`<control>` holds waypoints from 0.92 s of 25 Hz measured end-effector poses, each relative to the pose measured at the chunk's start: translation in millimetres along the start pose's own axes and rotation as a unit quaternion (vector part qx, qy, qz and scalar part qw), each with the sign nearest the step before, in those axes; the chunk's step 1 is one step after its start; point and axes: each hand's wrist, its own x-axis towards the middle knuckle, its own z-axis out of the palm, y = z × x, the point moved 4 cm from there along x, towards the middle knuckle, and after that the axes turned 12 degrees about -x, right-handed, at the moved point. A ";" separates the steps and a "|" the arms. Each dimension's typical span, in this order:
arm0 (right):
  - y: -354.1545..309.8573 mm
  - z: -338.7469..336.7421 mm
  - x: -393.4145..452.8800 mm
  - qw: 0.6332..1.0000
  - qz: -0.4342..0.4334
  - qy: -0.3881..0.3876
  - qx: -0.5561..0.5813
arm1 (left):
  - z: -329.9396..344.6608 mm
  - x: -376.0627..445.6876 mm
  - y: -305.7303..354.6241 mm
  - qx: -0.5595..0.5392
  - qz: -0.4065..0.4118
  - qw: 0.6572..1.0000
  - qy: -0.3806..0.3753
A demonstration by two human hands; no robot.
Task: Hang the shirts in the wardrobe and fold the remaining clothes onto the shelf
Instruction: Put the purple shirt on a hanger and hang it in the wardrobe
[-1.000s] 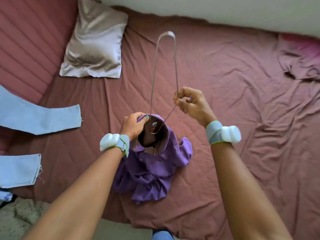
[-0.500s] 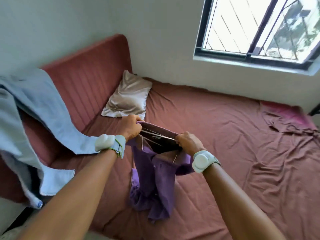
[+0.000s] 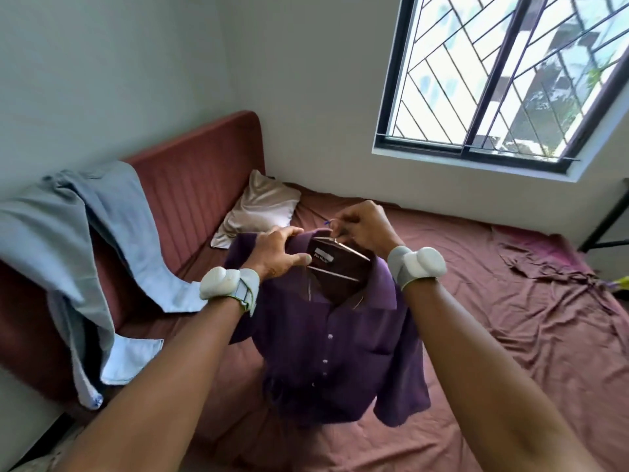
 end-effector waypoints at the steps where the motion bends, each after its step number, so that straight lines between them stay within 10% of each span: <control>1: -10.3 -6.5 0.0 0.999 -0.031 -0.008 -0.020 | -10.1 -0.1 2.1 0.067 0.018 0.998 0.013; 11: -101.3 -39.3 34.9 0.972 -0.195 -0.036 -0.123 | -62.2 5.3 54.5 0.049 0.144 0.986 0.069; 19: -116.7 -38.2 73.2 0.961 -0.235 -0.066 -0.131 | -92.8 26.6 48.2 0.303 0.113 0.935 0.143; 23: -130.5 -32.7 79.8 0.958 -0.253 -0.061 -0.122 | -115.6 44.5 39.3 0.186 0.148 0.963 0.123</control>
